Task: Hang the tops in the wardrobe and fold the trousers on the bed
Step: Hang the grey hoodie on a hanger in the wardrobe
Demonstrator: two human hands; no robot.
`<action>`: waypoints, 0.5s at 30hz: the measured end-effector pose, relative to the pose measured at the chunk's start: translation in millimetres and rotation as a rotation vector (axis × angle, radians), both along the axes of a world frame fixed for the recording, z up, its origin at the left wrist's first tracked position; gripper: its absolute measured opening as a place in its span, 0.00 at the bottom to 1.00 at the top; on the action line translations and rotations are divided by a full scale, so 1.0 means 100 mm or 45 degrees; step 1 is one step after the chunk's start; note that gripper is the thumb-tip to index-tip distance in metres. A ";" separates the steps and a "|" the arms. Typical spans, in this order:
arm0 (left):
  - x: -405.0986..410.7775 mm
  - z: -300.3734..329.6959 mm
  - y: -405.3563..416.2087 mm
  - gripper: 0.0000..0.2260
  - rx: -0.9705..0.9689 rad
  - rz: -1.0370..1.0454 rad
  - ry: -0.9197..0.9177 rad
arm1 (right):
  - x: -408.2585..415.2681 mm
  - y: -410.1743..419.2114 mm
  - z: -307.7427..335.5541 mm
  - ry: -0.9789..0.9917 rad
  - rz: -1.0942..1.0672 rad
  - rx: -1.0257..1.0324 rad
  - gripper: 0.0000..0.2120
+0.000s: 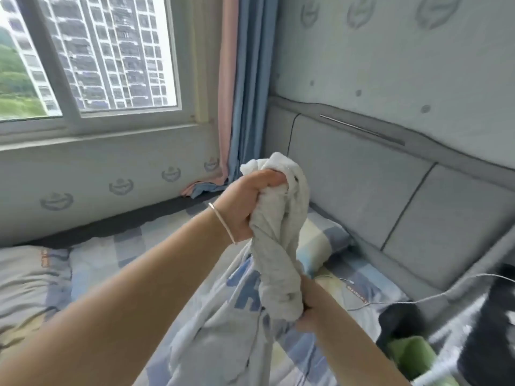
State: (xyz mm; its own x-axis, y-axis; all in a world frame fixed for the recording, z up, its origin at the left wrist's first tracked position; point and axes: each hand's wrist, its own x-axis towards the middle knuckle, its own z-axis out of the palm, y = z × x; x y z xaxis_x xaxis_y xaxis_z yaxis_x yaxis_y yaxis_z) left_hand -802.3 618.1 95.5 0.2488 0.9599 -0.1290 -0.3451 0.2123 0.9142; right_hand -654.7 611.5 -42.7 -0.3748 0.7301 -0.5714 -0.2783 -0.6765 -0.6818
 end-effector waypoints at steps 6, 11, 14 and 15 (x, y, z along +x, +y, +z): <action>0.20 0.40 -0.18 0.10 0.392 0.040 0.380 | 1.01 -0.84 1.00 0.320 -0.489 0.410 0.17; 1.05 0.20 -0.63 0.03 0.304 -0.296 0.918 | 1.59 -1.96 1.43 0.349 -0.722 0.669 0.25; 1.74 0.15 -1.21 0.08 0.214 -0.398 0.641 | 1.81 -2.70 1.61 0.235 -0.962 0.776 0.14; 2.00 0.18 -1.42 0.16 0.242 -0.413 0.607 | 1.91 -2.97 1.69 0.203 -1.066 0.814 0.07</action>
State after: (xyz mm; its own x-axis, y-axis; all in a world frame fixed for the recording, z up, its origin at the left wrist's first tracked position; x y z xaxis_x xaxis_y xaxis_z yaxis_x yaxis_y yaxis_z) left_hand -601.9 475.7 113.6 0.4895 0.8619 -0.1322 0.1671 0.0560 0.9843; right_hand -463.6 314.5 126.5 0.3489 0.9369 0.0205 -0.6066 0.2424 -0.7572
